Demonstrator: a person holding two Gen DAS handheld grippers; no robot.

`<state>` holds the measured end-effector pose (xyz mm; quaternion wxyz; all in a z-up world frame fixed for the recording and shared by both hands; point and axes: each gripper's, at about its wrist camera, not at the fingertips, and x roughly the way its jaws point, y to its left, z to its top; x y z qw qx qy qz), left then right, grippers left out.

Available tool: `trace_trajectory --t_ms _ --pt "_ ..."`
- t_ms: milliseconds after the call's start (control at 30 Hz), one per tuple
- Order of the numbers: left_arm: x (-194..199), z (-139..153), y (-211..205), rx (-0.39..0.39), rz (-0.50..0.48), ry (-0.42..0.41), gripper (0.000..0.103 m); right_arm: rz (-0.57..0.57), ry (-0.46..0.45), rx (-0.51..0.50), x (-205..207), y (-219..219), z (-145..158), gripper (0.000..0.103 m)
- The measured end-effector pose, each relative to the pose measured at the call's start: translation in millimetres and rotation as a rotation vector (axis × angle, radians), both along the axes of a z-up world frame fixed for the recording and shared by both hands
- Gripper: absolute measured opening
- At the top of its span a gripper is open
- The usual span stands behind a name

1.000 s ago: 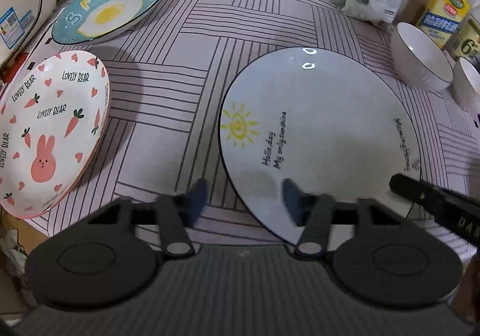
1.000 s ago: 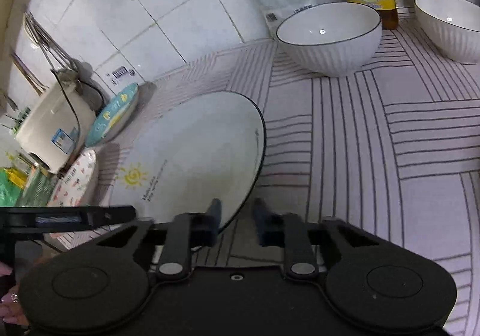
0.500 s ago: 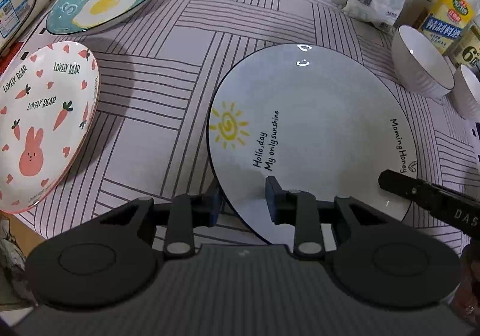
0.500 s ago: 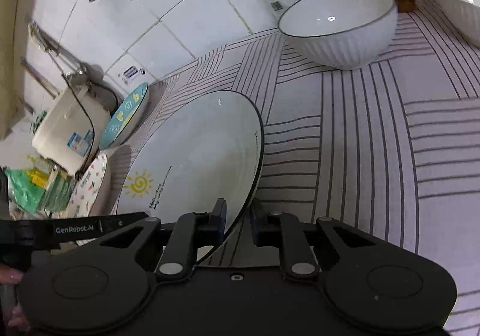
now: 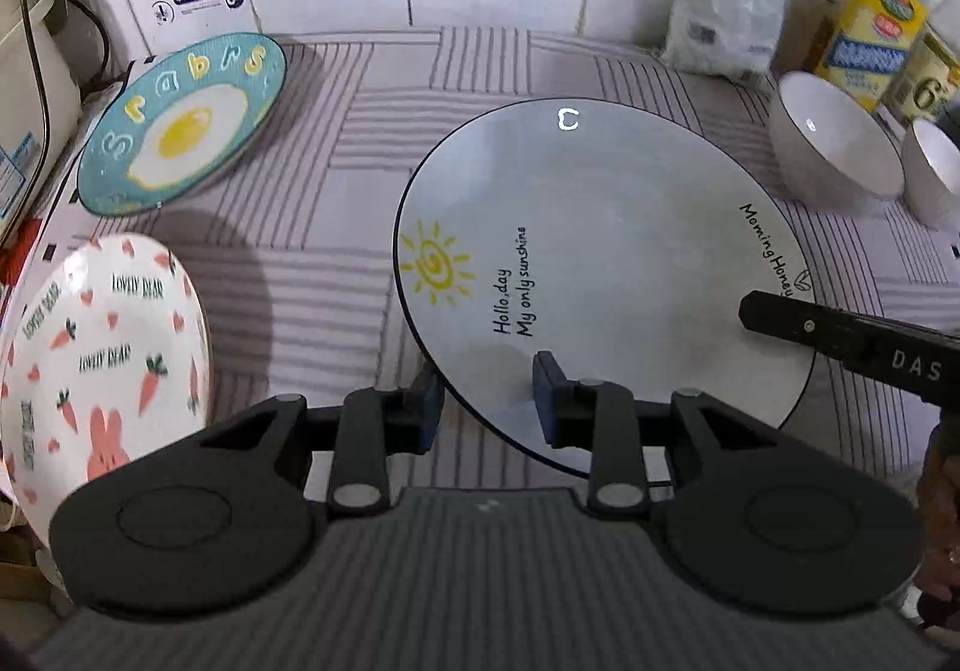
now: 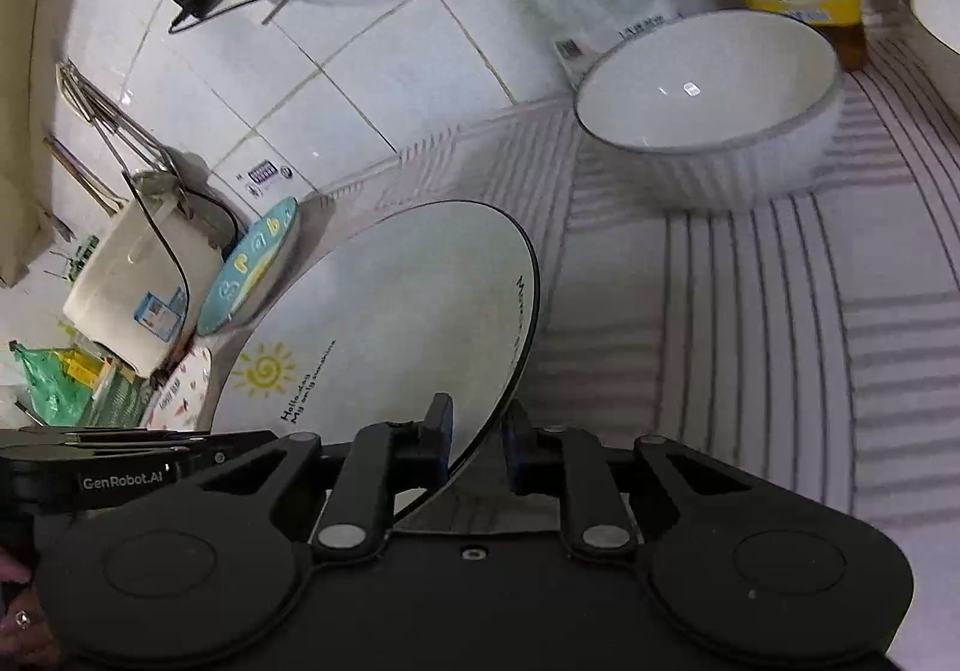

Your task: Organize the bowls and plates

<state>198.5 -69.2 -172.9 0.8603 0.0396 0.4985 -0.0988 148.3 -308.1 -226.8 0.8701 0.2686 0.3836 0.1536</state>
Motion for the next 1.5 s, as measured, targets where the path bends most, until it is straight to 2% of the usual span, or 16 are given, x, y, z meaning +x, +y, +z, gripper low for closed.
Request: trace_trajectory --t_ms 267,500,667,733,833,1000,1067,1200,1333,1500 --pt "57 -7 15 -0.057 0.07 0.007 0.03 0.018 -0.075 -0.029 47 14 8 0.024" --pt "102 -16 15 -0.028 0.101 -0.009 0.03 -0.012 -0.092 -0.1 94 29 6 0.024" --pt "120 -25 14 -0.022 0.088 0.031 0.03 -0.017 -0.073 -0.188 106 41 9 0.025" --pt "118 -26 8 0.007 0.091 0.002 0.03 -0.011 -0.029 -0.218 113 44 5 0.025" --pt "120 -26 9 -0.008 0.14 0.025 0.03 -0.027 -0.021 -0.234 115 46 6 0.025" --pt "116 -19 4 0.042 0.176 0.046 0.03 -0.005 0.014 -0.277 118 52 13 0.029" --pt "110 -14 7 0.049 0.198 0.046 0.039 -0.005 0.015 -0.283 113 50 19 0.03" --pt "92 -2 11 0.047 0.21 0.037 0.044 -0.009 0.005 -0.24 100 41 36 0.033" --pt "68 14 19 0.025 0.211 0.034 0.057 0.042 -0.054 -0.222 82 40 58 0.042" --pt "33 37 25 0.057 0.177 -0.036 0.063 0.074 -0.117 -0.202 54 48 85 0.042"
